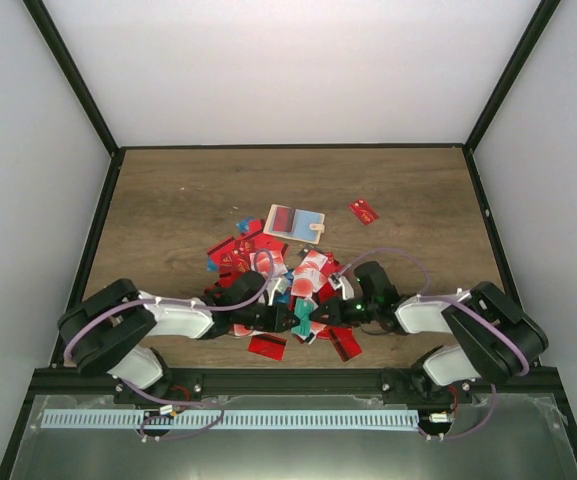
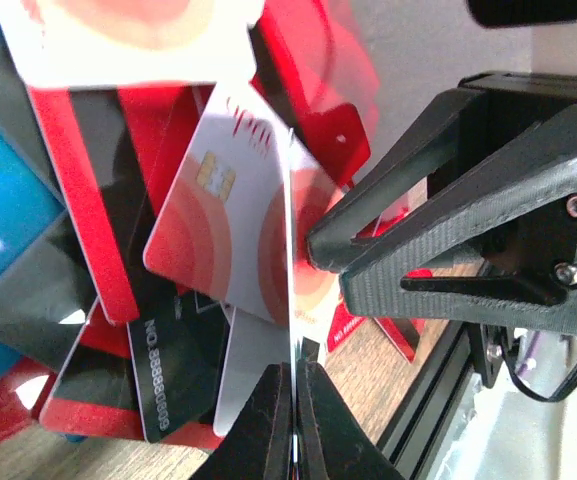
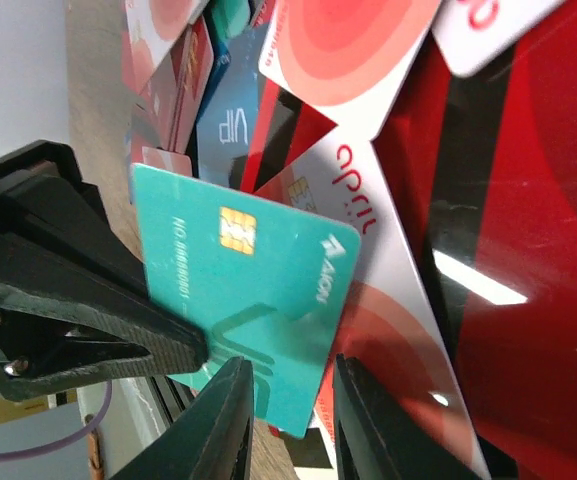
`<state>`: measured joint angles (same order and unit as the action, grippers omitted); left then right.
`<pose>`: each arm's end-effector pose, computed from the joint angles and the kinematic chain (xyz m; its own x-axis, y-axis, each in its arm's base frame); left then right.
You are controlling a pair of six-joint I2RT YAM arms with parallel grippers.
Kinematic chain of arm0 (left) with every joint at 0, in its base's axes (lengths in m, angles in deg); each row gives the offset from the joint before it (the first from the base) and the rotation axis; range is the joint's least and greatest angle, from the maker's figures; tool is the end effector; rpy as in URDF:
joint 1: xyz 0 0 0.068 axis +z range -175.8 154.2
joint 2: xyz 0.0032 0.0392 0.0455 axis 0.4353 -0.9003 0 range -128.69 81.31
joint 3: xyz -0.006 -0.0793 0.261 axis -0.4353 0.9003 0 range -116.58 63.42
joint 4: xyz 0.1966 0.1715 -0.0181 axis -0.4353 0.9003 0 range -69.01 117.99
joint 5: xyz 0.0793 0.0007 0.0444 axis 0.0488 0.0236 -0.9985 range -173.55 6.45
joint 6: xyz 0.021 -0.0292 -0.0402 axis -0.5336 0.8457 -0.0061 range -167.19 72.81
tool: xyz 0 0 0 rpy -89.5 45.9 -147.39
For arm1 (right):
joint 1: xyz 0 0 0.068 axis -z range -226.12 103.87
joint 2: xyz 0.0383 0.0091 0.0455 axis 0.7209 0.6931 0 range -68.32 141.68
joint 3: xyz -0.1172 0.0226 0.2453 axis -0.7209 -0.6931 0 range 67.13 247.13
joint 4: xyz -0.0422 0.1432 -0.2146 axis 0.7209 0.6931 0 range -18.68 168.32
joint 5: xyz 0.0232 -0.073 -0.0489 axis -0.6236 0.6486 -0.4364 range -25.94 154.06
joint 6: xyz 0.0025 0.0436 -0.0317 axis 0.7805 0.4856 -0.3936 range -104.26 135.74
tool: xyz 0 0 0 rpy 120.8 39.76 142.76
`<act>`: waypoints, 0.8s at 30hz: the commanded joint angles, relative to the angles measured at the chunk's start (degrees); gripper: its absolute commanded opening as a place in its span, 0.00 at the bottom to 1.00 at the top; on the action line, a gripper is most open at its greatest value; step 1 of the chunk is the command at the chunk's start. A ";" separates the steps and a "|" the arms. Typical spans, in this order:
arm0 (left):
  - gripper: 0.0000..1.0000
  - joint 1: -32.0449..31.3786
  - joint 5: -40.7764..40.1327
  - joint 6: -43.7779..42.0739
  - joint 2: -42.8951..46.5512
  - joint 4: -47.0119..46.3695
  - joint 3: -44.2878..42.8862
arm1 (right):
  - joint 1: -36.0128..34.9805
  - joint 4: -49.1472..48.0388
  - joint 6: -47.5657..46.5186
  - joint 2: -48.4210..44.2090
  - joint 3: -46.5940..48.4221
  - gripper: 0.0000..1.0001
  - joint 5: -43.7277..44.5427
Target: Put the credit cards into the card holder
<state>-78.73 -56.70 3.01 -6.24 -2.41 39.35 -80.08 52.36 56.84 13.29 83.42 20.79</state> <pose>0.1396 -0.2113 0.1167 -0.9554 0.1274 -0.2665 0.2909 0.5624 -0.7740 0.1582 0.1360 0.1048 -0.9776 -0.0813 -0.1941 -0.2077 0.5217 0.8274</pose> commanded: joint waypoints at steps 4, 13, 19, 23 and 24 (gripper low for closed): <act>0.04 0.34 -16.19 -11.95 7.66 22.22 -9.63 | -0.61 10.40 -2.56 -8.56 5.19 0.27 7.85; 0.04 6.26 -24.70 -21.20 10.68 31.01 -19.23 | 4.06 18.10 -6.08 -11.96 15.04 0.30 11.34; 0.04 7.49 -30.73 -26.95 13.47 32.14 -21.09 | 8.24 18.37 -7.45 -9.40 18.96 0.30 9.05; 0.04 9.69 -30.19 -30.08 12.77 32.90 -22.42 | 10.23 18.02 -8.01 -6.79 20.95 0.29 7.47; 0.04 10.21 -29.42 -30.82 12.49 32.99 -22.86 | 10.74 17.76 -8.05 -6.12 21.31 0.29 7.08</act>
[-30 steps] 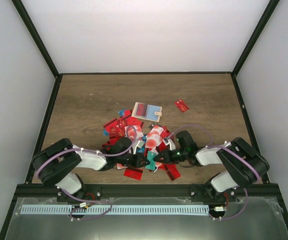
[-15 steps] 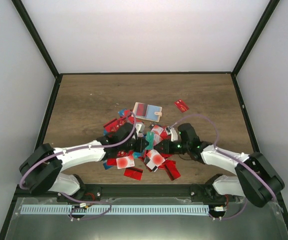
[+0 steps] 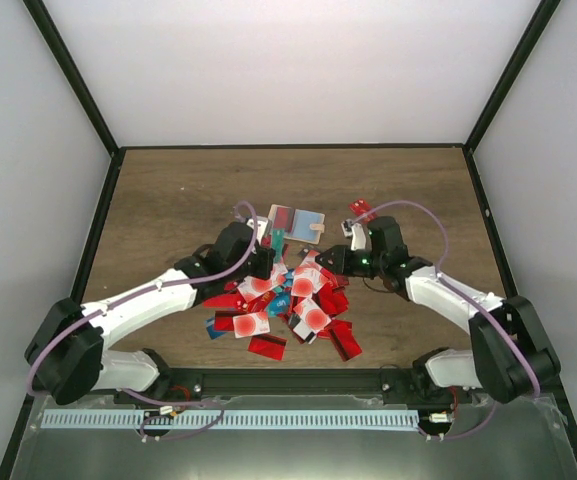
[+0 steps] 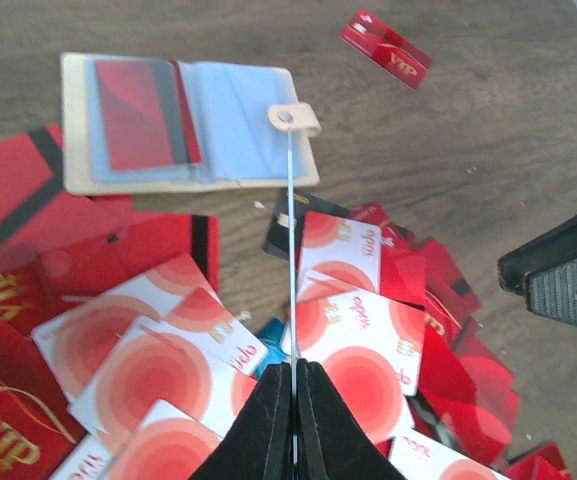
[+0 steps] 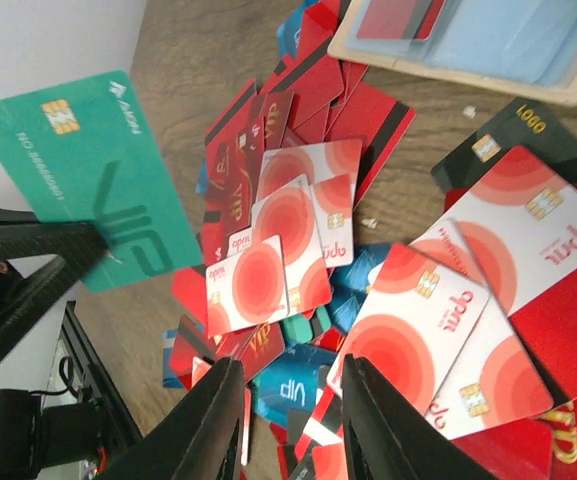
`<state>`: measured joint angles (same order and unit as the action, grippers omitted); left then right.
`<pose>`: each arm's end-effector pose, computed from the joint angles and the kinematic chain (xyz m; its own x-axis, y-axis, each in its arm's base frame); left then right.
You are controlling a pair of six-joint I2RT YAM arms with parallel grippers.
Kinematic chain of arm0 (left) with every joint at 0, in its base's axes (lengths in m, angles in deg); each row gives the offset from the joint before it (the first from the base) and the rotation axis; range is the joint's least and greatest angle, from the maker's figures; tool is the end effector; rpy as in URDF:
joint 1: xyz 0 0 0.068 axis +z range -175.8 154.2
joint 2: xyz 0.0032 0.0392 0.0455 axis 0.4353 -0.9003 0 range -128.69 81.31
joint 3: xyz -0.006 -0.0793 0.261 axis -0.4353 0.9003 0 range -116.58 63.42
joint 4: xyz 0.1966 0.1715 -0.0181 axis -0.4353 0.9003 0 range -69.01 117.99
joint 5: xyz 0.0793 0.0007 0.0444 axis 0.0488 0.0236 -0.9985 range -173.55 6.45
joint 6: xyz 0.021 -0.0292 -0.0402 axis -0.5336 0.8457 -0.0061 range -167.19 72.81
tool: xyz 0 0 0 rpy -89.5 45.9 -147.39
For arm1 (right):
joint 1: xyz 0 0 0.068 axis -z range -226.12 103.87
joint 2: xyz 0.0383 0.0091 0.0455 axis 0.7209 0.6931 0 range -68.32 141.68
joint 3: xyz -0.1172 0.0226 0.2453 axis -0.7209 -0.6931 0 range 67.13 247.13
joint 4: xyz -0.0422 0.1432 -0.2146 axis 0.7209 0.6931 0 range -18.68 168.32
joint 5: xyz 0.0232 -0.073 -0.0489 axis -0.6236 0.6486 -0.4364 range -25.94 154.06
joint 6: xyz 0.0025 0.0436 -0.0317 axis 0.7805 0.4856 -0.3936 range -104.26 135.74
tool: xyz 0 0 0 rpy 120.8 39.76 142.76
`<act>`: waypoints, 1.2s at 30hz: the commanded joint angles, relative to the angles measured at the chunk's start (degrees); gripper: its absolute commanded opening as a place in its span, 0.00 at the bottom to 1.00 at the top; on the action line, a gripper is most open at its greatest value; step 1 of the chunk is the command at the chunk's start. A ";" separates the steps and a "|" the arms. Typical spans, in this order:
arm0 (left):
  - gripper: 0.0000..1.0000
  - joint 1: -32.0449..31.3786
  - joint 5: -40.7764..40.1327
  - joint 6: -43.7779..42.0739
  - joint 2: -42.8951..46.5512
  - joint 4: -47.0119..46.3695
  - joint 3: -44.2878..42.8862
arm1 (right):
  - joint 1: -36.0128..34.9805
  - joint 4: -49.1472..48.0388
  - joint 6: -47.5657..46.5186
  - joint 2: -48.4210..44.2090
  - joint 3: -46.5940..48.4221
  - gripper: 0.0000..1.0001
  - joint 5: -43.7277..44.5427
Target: Put the credit cards into the card holder
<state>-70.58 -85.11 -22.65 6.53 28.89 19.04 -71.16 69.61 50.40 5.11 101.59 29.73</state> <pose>0.1983 -0.1954 0.2281 -0.6862 0.0961 -0.7210 0.4440 0.8405 -0.3105 0.2226 0.1262 0.1965 -0.8812 0.1067 -0.4606 -0.3101 0.6049 0.7334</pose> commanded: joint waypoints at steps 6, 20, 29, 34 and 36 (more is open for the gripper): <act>0.04 2.98 0.72 -8.48 -0.12 -0.68 -2.45 | 3.95 -0.26 -2.17 6.06 5.08 0.28 -3.94; 0.08 8.73 6.09 -4.73 -9.64 1.20 -12.88 | 9.13 -2.90 -3.13 14.64 10.26 0.27 -7.62; 0.12 14.45 21.57 -4.84 -24.35 -0.94 -24.50 | 9.88 -1.62 -3.03 22.04 17.10 0.32 -8.77; 0.30 14.41 21.86 -4.71 -28.36 0.56 -25.62 | 9.84 0.68 -5.63 24.22 18.27 0.42 -8.70; 0.34 14.12 23.83 -4.63 -29.06 -0.59 -24.42 | 9.84 1.32 -5.96 24.37 17.46 0.44 -7.63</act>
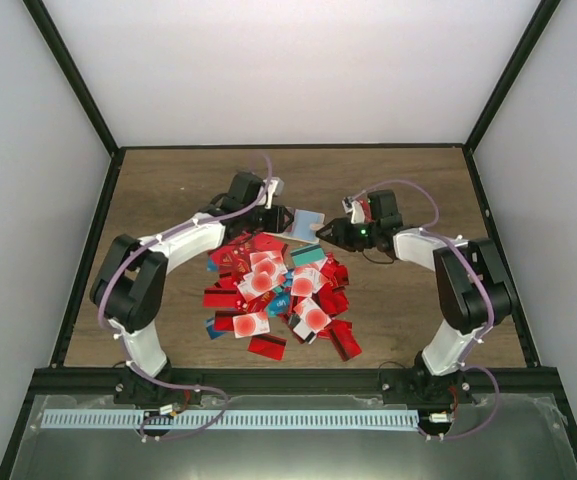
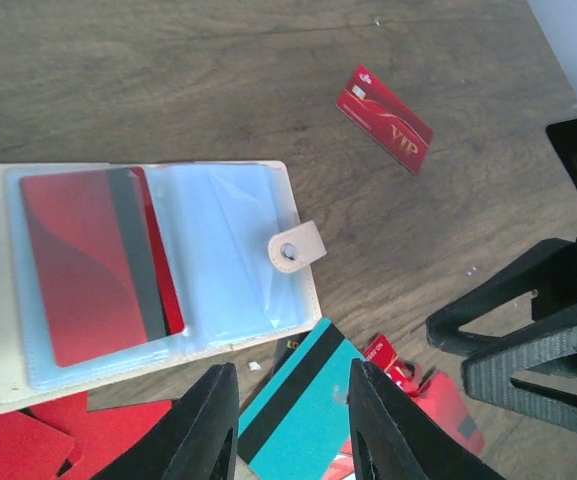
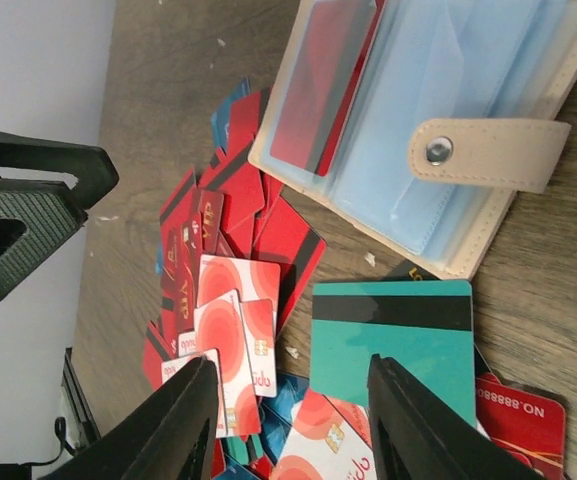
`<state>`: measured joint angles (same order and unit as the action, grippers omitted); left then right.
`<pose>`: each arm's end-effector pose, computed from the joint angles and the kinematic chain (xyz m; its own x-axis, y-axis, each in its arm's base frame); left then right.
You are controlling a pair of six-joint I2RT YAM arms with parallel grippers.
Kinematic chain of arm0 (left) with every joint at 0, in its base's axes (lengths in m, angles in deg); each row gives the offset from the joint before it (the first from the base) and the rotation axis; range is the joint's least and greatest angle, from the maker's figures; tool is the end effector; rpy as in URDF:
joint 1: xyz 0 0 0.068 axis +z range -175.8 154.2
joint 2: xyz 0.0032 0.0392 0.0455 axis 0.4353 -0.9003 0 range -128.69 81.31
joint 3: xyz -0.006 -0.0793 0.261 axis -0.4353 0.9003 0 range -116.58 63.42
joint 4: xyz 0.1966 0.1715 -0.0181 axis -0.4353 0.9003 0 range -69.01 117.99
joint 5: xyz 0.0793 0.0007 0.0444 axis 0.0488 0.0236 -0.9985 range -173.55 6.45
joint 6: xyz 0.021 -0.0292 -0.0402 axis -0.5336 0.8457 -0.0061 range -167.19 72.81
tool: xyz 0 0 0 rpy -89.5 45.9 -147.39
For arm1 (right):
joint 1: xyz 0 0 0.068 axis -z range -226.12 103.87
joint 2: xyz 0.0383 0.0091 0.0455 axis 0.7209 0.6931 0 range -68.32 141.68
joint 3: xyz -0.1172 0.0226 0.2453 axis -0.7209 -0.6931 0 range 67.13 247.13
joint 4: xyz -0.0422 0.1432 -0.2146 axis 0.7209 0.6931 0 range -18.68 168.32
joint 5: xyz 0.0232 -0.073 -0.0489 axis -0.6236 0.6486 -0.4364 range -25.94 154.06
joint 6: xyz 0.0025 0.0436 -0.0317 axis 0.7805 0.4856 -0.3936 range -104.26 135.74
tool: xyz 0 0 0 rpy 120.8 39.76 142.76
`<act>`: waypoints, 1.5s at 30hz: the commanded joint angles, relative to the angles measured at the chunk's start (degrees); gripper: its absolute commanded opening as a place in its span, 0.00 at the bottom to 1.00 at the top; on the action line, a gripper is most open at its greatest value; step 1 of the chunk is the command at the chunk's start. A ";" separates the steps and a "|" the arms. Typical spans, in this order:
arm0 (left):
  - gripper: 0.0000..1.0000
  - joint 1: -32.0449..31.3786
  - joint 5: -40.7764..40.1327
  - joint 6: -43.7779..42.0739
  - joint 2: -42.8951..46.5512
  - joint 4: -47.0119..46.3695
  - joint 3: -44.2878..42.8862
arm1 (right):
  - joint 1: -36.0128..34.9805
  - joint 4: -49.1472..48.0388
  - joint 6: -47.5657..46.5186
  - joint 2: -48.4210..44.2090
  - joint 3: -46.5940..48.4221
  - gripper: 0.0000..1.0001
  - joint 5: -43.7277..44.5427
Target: Put the credit cards into the card holder
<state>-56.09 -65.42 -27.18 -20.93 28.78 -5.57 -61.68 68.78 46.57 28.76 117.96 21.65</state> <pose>0.3356 -0.2088 0.2166 -0.7660 0.0708 -0.6389 0.4468 0.7732 -0.4500 0.3189 0.1137 0.1707 -0.9137 0.1384 -0.3820 -0.2323 0.5935 0.7706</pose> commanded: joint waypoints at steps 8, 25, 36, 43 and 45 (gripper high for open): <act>0.31 -0.78 8.07 1.39 -6.29 -3.26 3.34 | 0.40 -0.84 0.17 4.50 -1.16 0.48 -0.51; 0.16 -3.55 8.72 2.75 -11.49 -5.42 7.83 | 0.32 1.57 -1.73 12.13 2.43 0.49 -5.93; 0.15 -3.56 9.97 3.59 -12.31 -9.24 11.26 | 0.30 -0.44 -0.07 13.55 3.90 0.34 -12.56; 0.15 -3.56 10.63 3.63 -10.47 -9.92 11.65 | 0.28 -0.95 -0.32 14.26 3.63 0.12 -12.13; 0.16 -3.56 10.70 3.55 -9.24 -10.17 11.75 | 0.34 -1.24 -0.49 14.57 3.35 0.04 -12.29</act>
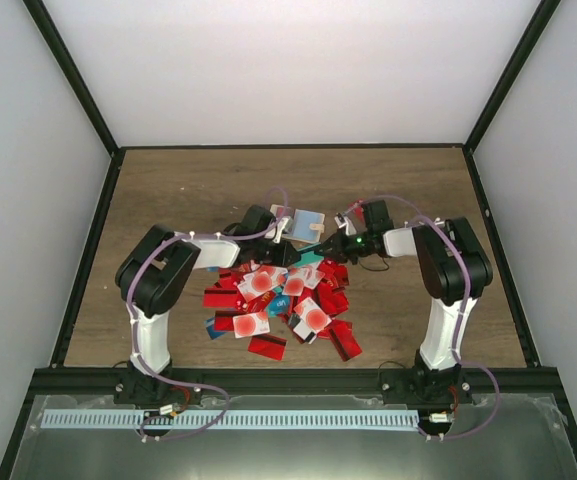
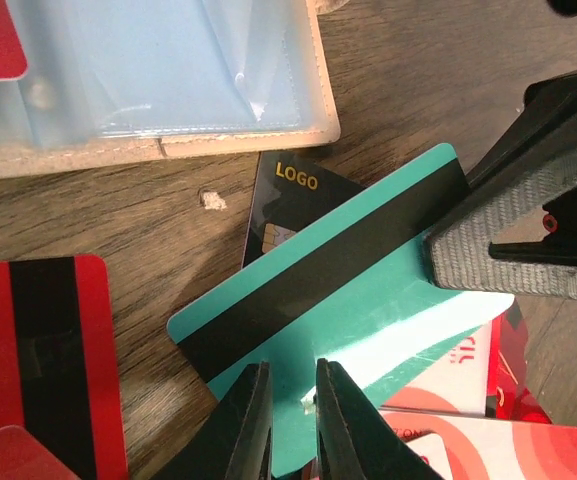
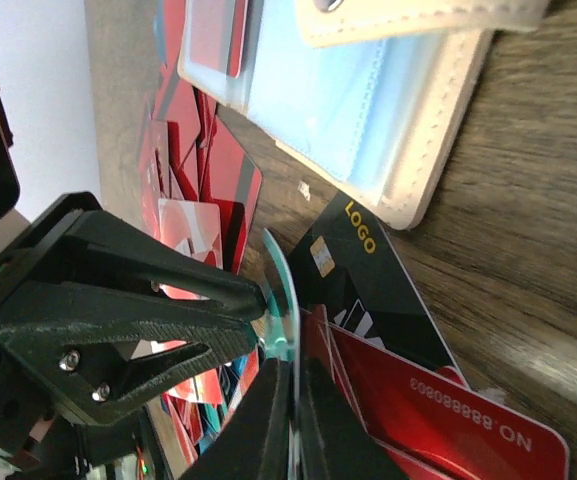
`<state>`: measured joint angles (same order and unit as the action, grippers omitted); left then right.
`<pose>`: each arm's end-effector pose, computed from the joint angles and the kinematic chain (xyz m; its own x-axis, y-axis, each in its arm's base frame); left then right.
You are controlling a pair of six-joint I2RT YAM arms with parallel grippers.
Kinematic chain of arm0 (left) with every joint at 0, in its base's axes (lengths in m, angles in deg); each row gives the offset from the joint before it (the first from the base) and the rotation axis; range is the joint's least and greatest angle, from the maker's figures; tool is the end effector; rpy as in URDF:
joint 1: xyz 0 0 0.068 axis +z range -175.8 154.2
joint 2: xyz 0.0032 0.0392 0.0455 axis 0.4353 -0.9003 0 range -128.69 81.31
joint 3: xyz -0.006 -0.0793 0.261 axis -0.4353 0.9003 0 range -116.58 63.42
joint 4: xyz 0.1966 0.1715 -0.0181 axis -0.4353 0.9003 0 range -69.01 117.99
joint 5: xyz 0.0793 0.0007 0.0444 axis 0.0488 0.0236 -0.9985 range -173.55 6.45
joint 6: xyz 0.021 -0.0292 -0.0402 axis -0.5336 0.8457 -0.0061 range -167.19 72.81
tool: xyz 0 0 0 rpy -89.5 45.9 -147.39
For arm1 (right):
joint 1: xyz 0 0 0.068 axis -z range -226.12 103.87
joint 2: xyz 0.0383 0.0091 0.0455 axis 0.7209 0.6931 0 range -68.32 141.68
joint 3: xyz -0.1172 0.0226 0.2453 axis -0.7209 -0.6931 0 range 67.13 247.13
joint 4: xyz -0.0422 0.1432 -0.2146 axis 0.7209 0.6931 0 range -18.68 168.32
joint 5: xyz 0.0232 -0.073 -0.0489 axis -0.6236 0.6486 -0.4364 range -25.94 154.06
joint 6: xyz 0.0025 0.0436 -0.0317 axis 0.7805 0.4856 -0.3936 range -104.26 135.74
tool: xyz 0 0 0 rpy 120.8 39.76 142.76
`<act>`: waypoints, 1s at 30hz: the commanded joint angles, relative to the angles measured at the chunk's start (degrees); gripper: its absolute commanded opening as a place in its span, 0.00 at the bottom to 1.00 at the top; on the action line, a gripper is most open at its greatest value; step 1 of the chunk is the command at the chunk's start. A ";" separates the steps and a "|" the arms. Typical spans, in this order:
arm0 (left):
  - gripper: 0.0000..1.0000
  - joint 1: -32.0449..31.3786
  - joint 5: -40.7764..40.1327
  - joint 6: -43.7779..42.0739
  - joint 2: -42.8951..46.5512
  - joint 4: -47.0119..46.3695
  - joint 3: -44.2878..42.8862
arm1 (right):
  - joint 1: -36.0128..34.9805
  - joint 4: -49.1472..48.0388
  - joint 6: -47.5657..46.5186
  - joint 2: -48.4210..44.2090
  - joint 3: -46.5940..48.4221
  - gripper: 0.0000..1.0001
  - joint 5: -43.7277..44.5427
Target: Put the credit cards into the card holder
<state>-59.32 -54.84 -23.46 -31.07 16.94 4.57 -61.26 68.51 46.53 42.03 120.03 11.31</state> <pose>0.3097 -0.2256 0.1163 -0.8797 0.1593 -0.4480 0.4266 0.6806 -0.5957 0.3298 0.1186 0.1089 -0.9848 0.0546 -0.1650 -0.1149 0.5076 0.8539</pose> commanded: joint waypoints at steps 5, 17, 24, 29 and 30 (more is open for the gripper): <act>0.22 -0.23 -1.45 -0.37 5.04 2.14 1.88 | -0.15 -0.57 -1.40 0.34 0.80 0.01 -1.55; 0.44 0.68 -4.37 -4.70 18.87 7.45 2.13 | -0.12 1.38 -7.86 -7.79 -1.12 0.01 -6.48; 0.53 0.65 -6.23 -6.52 32.65 13.18 5.65 | -2.34 -1.94 -13.12 -16.18 -2.21 0.01 -9.17; 0.58 0.57 -10.32 -10.37 42.28 26.82 2.55 | -7.80 -0.67 -22.11 -21.44 -0.60 0.01 -11.40; 0.59 0.63 -10.16 -11.31 43.85 29.16 1.73 | -8.59 0.35 -23.98 -22.03 0.28 0.01 -12.26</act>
<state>-58.75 -62.51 -30.41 7.42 34.33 9.40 -66.20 67.86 31.90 23.25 117.72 3.00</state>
